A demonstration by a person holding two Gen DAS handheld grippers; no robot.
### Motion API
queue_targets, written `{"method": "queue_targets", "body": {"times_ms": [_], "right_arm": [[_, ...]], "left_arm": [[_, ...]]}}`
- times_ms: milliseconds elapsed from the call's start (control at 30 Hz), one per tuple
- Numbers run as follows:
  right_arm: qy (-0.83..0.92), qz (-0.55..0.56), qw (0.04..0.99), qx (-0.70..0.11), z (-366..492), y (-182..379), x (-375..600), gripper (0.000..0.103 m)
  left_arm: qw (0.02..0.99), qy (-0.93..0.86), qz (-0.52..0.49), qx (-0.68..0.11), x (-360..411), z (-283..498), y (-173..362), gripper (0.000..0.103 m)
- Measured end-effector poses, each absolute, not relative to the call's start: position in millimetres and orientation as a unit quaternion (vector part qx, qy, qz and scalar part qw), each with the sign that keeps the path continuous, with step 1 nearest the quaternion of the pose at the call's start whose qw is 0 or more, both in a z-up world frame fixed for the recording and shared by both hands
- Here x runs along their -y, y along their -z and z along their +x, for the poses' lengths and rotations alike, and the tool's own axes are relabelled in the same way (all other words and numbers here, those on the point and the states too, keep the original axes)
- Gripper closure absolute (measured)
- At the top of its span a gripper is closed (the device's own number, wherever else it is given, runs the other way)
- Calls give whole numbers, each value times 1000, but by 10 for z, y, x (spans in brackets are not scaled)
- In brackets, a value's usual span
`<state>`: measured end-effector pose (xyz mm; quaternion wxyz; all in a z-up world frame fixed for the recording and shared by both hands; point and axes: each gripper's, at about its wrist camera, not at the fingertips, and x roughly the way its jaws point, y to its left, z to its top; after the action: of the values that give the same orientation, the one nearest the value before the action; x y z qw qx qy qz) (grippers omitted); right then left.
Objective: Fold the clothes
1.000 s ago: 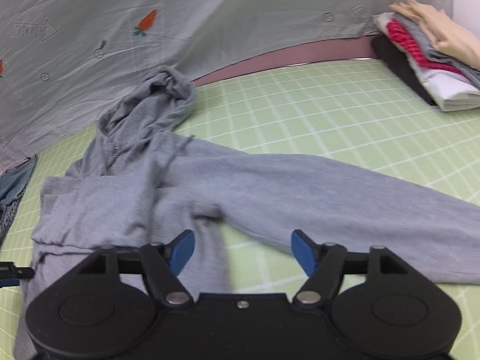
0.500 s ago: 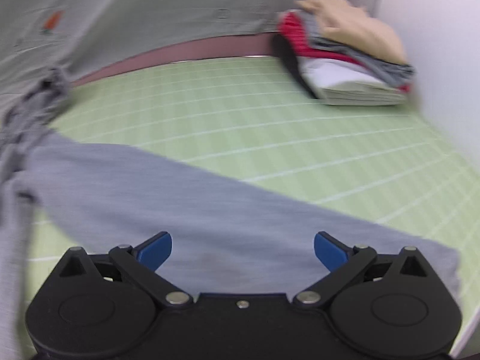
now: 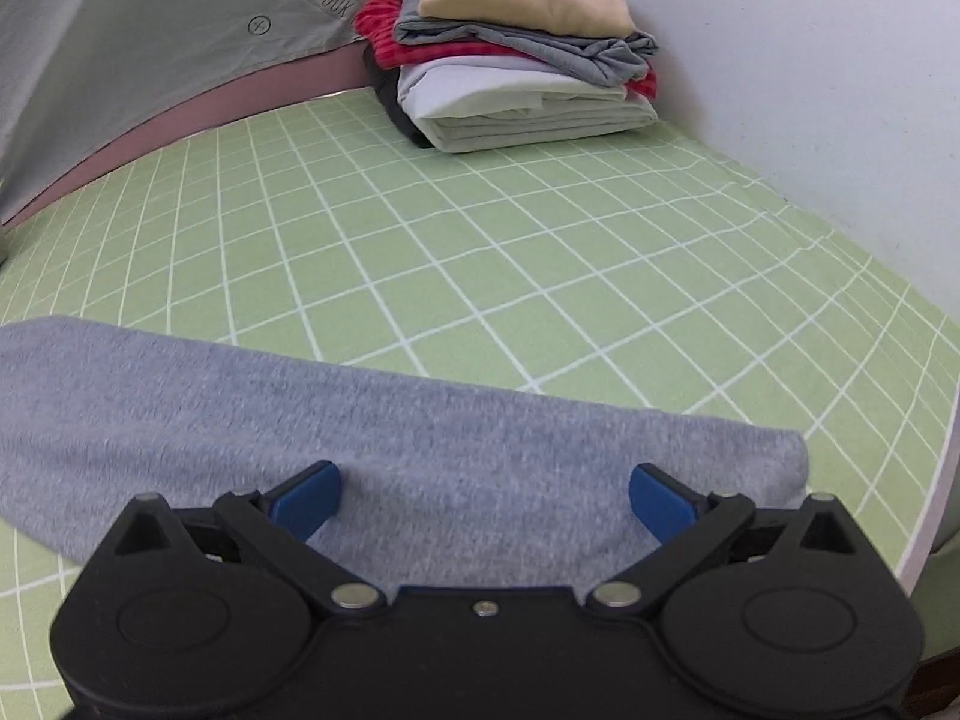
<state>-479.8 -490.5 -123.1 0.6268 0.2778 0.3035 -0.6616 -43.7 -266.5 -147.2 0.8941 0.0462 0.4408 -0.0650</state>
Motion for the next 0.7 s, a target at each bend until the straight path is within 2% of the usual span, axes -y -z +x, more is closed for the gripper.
{"method": "queue_targets", "body": {"times_ms": [100, 333, 400, 433, 467, 500, 533, 567, 700], "right_arm": [[676, 303, 612, -278, -4810, 1255, 4944, 0], [674, 324, 598, -288, -4736, 1217, 4989, 1], [663, 331, 602, -297, -4706, 1174, 5012, 12], [653, 332, 609, -304, -4672, 1138, 5024, 26], [641, 330, 619, -312, -4626, 1099, 5035, 48], [631, 328, 626, -319, -4572, 1072, 5041, 61], [626, 327, 629, -325, -4517, 1061, 5043, 81], [622, 326, 631, -331, -4462, 1049, 5045, 94], [618, 328, 631, -336, -4303, 1027, 5027, 96]], "left_arm": [[899, 64, 45, -432, 2665, -459, 1484, 0], [906, 59, 40, -418, 2658, -507, 1504, 0], [904, 59, 39, -421, 2657, -496, 1499, 0], [903, 59, 39, -424, 2657, -486, 1495, 0], [902, 59, 39, -427, 2658, -478, 1493, 0], [901, 59, 39, -429, 2660, -473, 1492, 0], [900, 59, 39, -430, 2661, -468, 1490, 0], [899, 60, 40, -432, 2662, -462, 1488, 0], [894, 61, 41, -441, 2663, -433, 1479, 0]]}}
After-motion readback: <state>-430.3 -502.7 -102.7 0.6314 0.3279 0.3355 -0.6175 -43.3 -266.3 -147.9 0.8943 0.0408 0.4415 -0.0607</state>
